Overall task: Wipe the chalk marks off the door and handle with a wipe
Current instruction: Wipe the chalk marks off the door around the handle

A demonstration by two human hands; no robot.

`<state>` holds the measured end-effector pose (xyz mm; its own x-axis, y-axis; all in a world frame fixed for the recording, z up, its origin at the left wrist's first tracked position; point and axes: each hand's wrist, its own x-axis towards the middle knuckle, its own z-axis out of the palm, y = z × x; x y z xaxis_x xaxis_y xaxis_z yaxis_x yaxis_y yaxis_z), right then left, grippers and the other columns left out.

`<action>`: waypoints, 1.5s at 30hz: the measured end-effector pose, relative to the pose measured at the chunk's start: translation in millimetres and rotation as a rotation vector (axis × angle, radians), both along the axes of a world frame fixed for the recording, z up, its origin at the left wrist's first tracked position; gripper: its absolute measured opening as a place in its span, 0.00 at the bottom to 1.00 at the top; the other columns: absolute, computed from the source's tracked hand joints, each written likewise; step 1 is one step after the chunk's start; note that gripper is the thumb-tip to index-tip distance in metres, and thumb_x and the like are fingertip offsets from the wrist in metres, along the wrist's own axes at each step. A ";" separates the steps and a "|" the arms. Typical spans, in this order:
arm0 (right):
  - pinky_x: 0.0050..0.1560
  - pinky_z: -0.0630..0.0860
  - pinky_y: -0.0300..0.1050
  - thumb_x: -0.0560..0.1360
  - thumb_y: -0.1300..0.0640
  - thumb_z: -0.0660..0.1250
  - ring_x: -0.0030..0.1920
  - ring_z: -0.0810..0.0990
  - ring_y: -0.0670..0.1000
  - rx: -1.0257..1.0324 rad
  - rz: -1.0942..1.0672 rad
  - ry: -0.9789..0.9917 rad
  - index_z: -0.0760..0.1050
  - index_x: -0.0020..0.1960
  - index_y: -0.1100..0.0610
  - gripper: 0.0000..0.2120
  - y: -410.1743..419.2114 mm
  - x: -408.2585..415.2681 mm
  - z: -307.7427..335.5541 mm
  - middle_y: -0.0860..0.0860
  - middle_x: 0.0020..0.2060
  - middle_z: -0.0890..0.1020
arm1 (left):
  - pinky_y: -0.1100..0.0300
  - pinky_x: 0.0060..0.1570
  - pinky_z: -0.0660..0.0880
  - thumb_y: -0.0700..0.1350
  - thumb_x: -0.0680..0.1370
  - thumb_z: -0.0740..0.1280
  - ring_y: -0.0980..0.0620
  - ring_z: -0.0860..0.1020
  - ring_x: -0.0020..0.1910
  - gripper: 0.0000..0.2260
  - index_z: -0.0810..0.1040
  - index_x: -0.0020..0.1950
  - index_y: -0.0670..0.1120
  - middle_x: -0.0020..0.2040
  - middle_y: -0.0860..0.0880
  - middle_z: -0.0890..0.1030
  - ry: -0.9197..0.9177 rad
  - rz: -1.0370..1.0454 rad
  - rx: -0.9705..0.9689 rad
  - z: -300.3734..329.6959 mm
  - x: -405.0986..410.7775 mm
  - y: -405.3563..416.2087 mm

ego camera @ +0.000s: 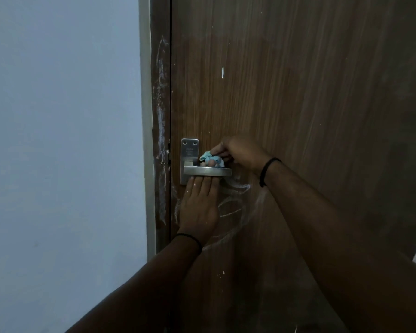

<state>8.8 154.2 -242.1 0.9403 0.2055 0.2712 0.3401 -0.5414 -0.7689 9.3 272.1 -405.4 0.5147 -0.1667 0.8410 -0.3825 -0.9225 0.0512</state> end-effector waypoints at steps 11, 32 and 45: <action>0.29 0.71 0.39 0.77 0.34 0.52 0.27 0.81 0.47 0.068 -0.171 -0.112 0.79 0.34 0.56 0.32 -28.5 15.9 27.9 0.52 0.30 0.84 | 0.48 0.78 0.53 0.43 0.84 0.57 0.48 0.49 0.79 0.25 0.53 0.79 0.41 0.80 0.44 0.53 0.000 0.019 -0.081 21.5 21.9 -17.4; 0.30 0.73 0.41 0.69 0.22 0.40 0.27 0.83 0.54 0.010 -0.178 -0.105 0.79 0.26 0.61 0.48 -32.0 45.2 12.1 0.56 0.28 0.84 | 0.52 0.77 0.47 0.48 0.83 0.54 0.49 0.53 0.79 0.24 0.57 0.79 0.44 0.79 0.45 0.57 0.083 0.024 -0.022 -35.8 7.0 -21.8; 0.23 0.71 0.36 0.70 0.23 0.41 0.26 0.82 0.54 0.033 -0.181 -0.133 0.79 0.25 0.60 0.47 -31.0 47.8 9.7 0.56 0.27 0.83 | 0.47 0.77 0.54 0.50 0.83 0.52 0.49 0.54 0.79 0.25 0.55 0.79 0.43 0.79 0.46 0.54 0.104 -0.017 0.101 -42.5 16.3 -31.4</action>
